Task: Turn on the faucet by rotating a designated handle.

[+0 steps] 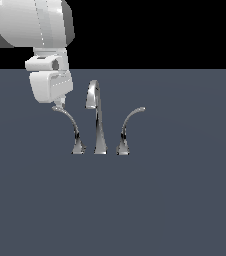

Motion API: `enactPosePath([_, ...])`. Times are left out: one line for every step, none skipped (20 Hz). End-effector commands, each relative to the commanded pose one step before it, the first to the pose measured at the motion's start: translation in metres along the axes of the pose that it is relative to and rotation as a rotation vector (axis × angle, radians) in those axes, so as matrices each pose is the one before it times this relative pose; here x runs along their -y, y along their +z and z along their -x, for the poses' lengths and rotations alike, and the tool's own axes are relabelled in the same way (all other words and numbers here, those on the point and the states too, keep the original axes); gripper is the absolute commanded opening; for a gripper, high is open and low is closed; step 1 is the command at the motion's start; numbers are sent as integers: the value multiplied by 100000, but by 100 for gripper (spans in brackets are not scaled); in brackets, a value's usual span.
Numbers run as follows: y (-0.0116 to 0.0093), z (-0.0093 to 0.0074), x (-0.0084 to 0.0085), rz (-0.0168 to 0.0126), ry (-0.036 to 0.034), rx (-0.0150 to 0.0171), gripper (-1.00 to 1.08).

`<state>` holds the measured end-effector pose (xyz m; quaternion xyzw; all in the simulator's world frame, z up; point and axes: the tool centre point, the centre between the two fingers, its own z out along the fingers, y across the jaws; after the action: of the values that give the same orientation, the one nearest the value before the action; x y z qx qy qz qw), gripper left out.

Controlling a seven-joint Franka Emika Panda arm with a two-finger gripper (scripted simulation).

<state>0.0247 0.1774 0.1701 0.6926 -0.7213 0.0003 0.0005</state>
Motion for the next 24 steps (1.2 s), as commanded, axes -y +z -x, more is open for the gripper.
enactPosePath([-9, 351, -862, -16, 63, 39, -100])
enactPosePath([2, 162, -355, 0, 0, 0, -100])
enactPosePath([-6, 123, -346, -4, 64, 26, -100])
enactPosePath([2, 165, -361, 0, 0, 0, -100])
enactPosePath([2, 167, -363, 0, 0, 0, -100])
enactPosePath([-8, 130, -354, -4, 62, 31, -100])
enactPosePath([0, 0, 0, 0, 0, 0, -100])
enactPosePath([12, -787, 1010, -841, 1251, 231, -100])
enactPosePath([-4, -62, -301, 39, -56, -12, -100])
enactPosePath([-4, -62, -302, 39, -56, -12, -100])
enactPosePath([6, -49, -305, 55, -79, -16, -100])
enactPosePath([-4, -62, -303, 39, -56, -12, -100])
enactPosePath([-4, -63, -304, 39, -56, -11, -100])
enactPosePath([5, -49, -307, 55, -79, -16, -100])
enactPosePath([-5, -63, -305, 39, -56, -11, -100])
enactPosePath([-5, -63, -306, 39, -56, -11, -100])
enactPosePath([5, -50, -309, 55, -79, -15, -100])
enactPosePath([-5, -63, -307, 39, -56, -11, -100])
enactPosePath([-5, -63, -307, 39, -56, -10, -100])
enactPosePath([4, -50, -310, 55, -80, -14, -100])
enactPosePath([-6, -63, -308, 39, -56, -10, -100])
enactPosePath([-6, -63, -308, 39, -56, -9, -100])
enactPosePath([3, -50, -310, 55, -80, -13, -100])
enactPosePath([-7, -63, -308, 39, -57, -8, -100])
